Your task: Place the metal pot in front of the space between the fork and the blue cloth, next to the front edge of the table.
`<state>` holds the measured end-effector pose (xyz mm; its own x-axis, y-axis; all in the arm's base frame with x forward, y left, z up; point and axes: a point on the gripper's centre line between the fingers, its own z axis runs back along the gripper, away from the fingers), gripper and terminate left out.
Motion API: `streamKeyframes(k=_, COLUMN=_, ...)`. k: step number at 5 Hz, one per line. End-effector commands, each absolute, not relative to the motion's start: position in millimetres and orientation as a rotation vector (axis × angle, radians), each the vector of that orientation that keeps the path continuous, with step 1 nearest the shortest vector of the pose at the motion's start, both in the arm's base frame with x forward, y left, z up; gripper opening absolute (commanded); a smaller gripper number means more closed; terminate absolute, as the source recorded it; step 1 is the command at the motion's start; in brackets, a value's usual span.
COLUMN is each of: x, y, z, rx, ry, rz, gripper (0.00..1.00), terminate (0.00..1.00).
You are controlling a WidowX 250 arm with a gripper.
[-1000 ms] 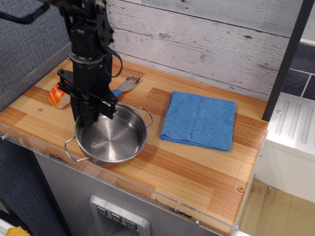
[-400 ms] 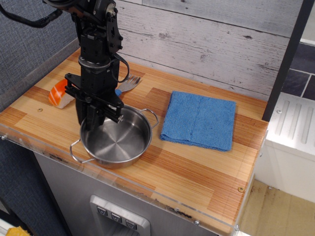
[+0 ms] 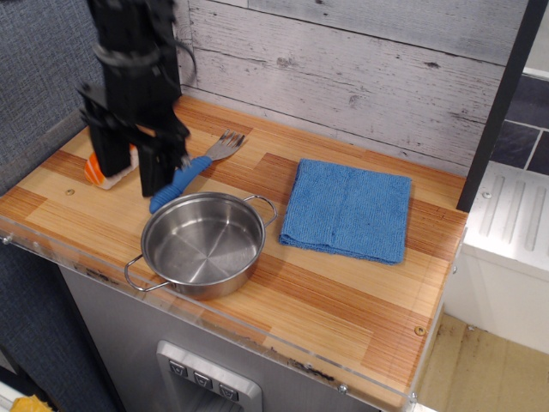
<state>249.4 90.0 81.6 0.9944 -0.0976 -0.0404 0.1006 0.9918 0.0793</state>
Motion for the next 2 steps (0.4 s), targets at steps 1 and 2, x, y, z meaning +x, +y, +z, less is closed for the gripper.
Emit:
streamKeyframes(k=1, x=231.3, y=79.7, z=156.2, rx=0.088, ry=-0.101, rz=0.003, gripper=1.0, terminate=0.0)
streamKeyframes(k=2, x=226.5, y=77.3, z=155.3, rx=0.085, ry=-0.106, rz=0.014, gripper=1.0, terminate=0.0)
